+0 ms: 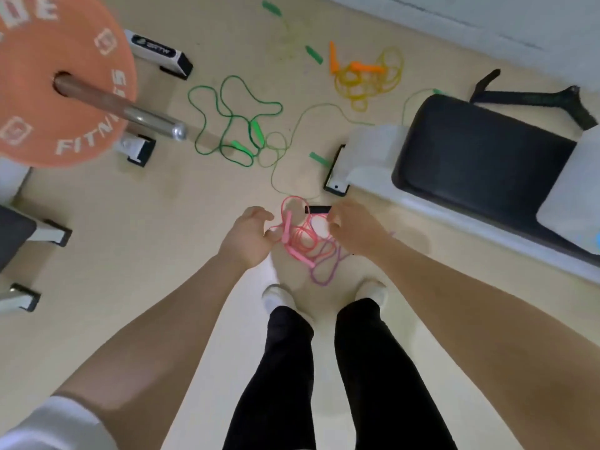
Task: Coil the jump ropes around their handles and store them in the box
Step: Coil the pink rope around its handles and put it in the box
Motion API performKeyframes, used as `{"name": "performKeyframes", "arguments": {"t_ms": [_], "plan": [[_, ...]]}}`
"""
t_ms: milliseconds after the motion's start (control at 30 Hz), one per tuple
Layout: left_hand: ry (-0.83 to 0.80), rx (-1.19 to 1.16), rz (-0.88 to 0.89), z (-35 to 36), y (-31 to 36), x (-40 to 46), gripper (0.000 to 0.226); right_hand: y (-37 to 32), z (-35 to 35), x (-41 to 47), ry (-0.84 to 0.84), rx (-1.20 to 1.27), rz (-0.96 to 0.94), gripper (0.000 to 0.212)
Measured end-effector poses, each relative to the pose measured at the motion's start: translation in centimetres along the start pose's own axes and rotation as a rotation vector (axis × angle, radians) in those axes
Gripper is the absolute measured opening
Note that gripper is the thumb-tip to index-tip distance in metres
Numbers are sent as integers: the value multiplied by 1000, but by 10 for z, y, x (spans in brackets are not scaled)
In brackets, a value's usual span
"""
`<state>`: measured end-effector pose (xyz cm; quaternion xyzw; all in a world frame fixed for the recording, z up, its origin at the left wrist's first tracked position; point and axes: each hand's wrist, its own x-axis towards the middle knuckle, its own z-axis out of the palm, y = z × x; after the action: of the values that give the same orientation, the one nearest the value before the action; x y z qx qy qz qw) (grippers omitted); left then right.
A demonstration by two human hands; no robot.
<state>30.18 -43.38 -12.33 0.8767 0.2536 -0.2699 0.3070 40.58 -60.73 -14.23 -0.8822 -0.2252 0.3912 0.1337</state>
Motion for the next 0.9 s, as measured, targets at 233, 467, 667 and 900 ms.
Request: {"name": "performKeyframes", "arguments": {"t_ms": [233,467,667,900], "plan": [[93,-223,-84,117,-102,95,39,51,143,112,-129,-58,162,23],[78,-328,-162,286,-195,213,36,136,344,234,-226,-209,11,26],[119,78,123,357,-245,298,54,158,439,297,-29,-334,-20,45],[6,1070,398,332,-247,318,34,171,367,277,-90,-104,-147,36]]}}
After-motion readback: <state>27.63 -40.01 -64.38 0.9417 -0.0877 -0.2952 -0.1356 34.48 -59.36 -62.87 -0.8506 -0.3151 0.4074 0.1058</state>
